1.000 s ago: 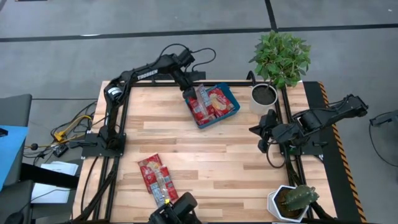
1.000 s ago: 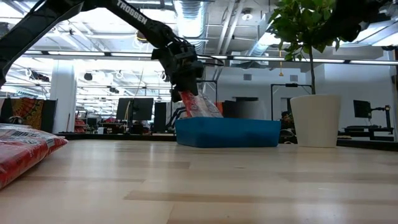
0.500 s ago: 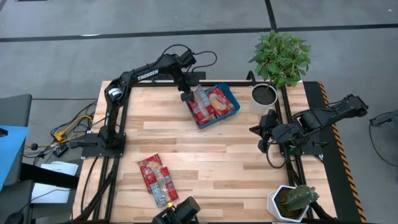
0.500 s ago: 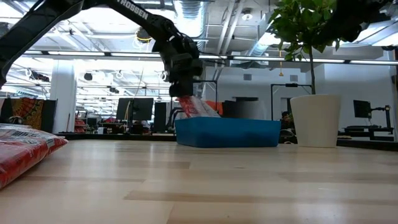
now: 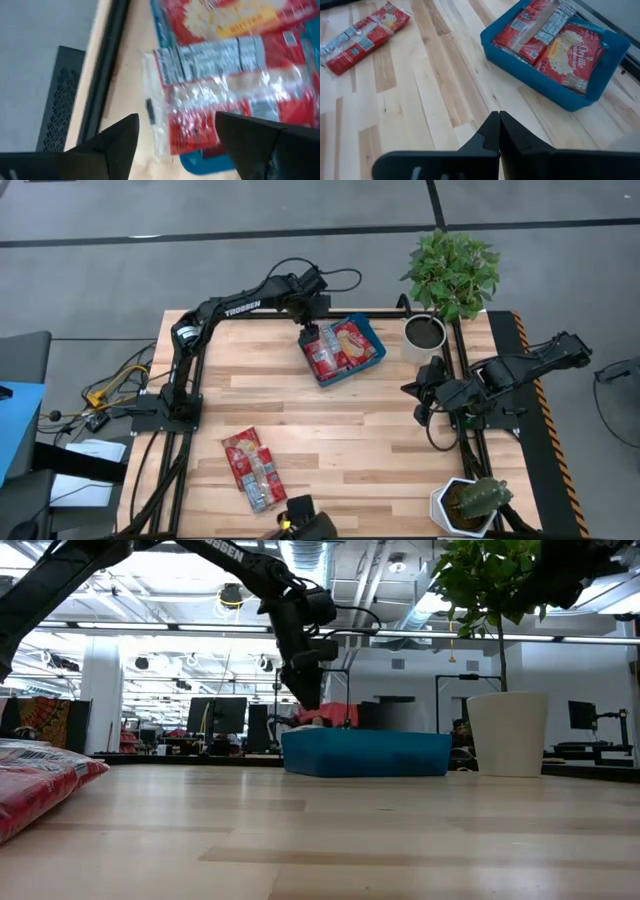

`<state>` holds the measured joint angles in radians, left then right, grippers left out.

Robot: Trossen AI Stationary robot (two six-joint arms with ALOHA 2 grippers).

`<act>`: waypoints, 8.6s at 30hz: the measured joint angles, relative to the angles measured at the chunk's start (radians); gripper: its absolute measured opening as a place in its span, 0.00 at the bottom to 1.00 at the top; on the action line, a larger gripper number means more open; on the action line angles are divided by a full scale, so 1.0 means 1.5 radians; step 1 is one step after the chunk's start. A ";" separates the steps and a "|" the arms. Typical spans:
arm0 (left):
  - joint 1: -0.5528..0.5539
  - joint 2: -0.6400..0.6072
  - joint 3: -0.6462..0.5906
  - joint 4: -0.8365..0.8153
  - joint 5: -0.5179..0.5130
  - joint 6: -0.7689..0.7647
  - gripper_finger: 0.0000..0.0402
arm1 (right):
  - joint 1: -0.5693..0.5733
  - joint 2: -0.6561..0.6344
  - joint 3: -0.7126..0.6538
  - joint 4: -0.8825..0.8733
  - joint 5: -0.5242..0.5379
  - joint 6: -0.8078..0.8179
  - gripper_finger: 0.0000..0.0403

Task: Sort popcorn bags into baskets
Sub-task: Put the red popcorn bag into the blue bin

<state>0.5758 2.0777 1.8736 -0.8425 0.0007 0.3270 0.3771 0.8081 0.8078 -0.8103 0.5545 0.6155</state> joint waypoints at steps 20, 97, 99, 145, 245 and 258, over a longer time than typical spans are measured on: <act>-0.017 0.003 -0.073 0.116 -0.116 -0.013 0.15 | -0.004 0.007 -0.034 0.003 0.003 0.043 0.04; -0.665 -0.503 -0.900 0.415 0.101 -0.794 0.69 | 0.002 0.243 -0.034 0.222 -0.129 0.043 0.18; -0.670 -0.472 -0.900 0.420 0.103 -0.797 0.69 | 0.002 0.252 -0.034 0.239 -0.135 0.043 0.18; -0.278 -0.534 -0.760 0.453 0.328 -0.624 0.00 | 0.001 0.178 -0.034 0.245 -0.141 0.036 0.17; -0.286 -0.247 -0.817 0.735 0.455 -0.667 0.52 | -0.143 0.760 0.205 0.453 -0.249 -0.024 0.06; -0.320 -0.256 -0.800 0.740 0.561 -0.759 0.52 | -0.195 0.748 0.271 0.395 -0.283 -0.122 0.06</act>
<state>0.0954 1.6931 0.6734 0.2681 0.8419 -0.8119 0.0845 1.9302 1.2141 -0.2175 0.1304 0.4324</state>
